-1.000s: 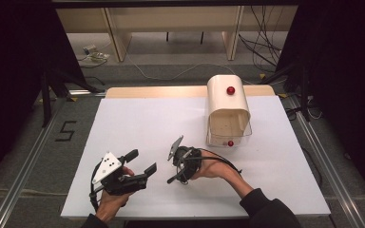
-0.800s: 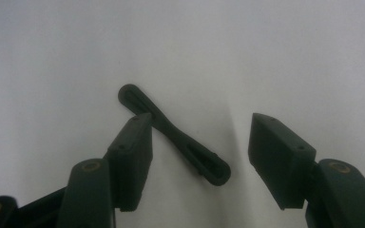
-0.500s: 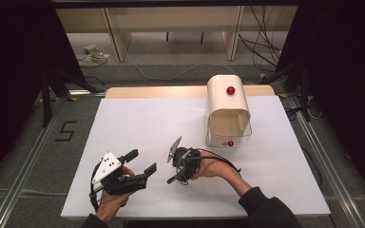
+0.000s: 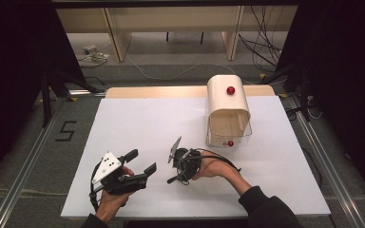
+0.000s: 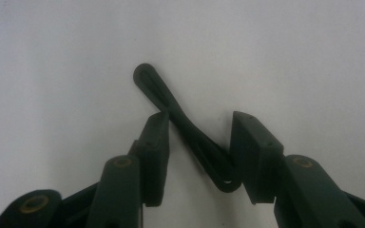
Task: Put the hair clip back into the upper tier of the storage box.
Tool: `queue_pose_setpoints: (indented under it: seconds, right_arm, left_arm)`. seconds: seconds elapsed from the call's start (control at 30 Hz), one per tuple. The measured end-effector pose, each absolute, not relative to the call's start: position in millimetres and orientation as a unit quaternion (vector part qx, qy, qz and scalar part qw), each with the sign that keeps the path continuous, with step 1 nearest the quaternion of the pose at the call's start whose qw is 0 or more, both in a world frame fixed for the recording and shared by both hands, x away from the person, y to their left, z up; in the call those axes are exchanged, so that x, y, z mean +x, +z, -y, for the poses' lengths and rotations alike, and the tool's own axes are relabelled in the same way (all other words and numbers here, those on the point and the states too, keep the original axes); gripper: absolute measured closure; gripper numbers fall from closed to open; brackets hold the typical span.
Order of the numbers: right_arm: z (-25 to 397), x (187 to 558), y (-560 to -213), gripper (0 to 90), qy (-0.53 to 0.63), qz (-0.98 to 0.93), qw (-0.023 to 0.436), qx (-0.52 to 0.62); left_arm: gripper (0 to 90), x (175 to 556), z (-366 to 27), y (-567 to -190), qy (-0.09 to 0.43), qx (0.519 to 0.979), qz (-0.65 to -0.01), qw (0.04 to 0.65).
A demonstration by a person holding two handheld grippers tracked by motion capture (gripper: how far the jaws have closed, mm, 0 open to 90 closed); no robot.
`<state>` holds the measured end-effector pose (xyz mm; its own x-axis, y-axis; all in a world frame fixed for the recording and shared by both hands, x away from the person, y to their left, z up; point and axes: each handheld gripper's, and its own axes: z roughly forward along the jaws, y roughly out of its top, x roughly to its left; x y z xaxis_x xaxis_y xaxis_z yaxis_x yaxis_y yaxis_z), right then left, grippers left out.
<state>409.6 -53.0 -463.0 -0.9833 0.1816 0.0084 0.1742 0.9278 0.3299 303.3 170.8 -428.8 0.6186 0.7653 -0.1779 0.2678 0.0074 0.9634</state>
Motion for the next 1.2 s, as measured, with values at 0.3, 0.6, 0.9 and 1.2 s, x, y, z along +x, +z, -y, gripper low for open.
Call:
queue_pose_setpoints:
  seconds: [0.3,0.6,0.9,1.2]
  right_arm:
    - [55.2,409.1,-462.1,63.3,0.160,-0.983,0.005,0.087]
    - [51.9,407.6,-461.2,63.3,0.140,-0.988,0.005,0.072]
    - [52.2,407.1,-460.2,76.4,0.128,-0.989,0.007,0.076]
    - [51.5,405.6,-459.8,77.9,0.124,-0.989,0.011,0.081]
  left_arm:
    - [15.9,303.4,-170.8,-428.8,0.208,0.673,-0.384,0.597]
    - [16.2,303.4,-171.1,-428.7,0.208,0.672,-0.385,0.597]
    - [16.2,303.5,-171.1,-428.9,0.209,0.673,-0.385,0.596]
    - [16.2,303.4,-171.1,-428.9,0.209,0.672,-0.386,0.596]
